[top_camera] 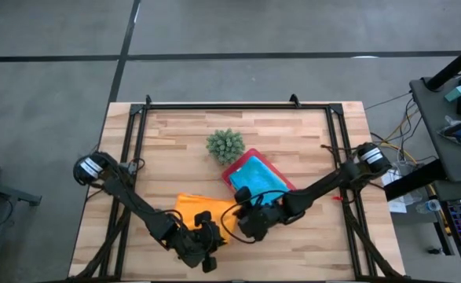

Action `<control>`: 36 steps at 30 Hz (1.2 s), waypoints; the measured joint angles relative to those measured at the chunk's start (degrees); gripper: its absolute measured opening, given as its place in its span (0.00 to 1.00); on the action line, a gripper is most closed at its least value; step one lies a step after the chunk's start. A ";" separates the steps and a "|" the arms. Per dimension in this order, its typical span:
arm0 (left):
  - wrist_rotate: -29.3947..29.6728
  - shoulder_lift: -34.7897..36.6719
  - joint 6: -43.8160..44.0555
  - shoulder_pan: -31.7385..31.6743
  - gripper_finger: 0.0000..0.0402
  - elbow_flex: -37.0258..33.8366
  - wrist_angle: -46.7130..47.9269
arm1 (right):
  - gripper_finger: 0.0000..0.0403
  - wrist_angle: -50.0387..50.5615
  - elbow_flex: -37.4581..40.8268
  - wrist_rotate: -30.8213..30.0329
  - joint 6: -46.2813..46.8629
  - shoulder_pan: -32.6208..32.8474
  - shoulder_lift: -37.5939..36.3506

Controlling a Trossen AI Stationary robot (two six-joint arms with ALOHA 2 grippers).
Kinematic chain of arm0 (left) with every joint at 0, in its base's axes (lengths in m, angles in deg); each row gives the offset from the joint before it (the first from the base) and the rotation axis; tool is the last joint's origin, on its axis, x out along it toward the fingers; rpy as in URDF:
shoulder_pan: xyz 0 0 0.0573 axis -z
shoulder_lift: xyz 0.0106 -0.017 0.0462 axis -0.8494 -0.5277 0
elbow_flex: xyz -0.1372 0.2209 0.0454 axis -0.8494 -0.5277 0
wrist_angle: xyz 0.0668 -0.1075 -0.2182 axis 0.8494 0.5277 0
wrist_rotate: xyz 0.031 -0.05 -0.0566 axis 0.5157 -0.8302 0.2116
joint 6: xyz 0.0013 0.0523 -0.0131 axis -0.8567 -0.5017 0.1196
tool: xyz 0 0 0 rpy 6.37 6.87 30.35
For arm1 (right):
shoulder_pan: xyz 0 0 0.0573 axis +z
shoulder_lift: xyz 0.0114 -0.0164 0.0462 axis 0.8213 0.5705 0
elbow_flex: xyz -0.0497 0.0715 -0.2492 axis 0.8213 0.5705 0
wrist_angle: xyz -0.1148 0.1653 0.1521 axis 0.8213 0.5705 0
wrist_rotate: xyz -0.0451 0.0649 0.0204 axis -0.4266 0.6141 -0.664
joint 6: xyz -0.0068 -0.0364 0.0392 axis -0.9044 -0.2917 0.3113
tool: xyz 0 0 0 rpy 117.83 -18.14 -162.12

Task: Fold microfiber towels
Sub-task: Fold the orange microfiber cloth

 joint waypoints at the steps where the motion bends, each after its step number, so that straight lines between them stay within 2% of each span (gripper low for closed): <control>1: -0.26 -0.09 0.10 0.29 0.00 -0.01 0.36 | 0.02 0.33 -0.02 1.70 -0.63 0.00 -0.17; 8: -1.21 -0.01 4.50 3.86 0.00 -0.01 0.62 | 0.02 2.30 -2.06 10.05 -3.86 0.20 2.51; 17: -2.26 -0.01 11.05 6.68 0.00 -0.22 2.37 | 0.02 2.74 -10.80 9.83 -10.33 -0.11 8.32; 25: -3.92 0.37 25.15 9.00 0.00 -0.05 13.07 | 0.02 5.46 -20.27 9.46 -16.10 -2.37 14.94; 36: -6.35 3.36 34.03 11.53 0.00 -0.03 26.22 | 0.02 5.95 -29.66 9.52 -23.17 -5.41 21.55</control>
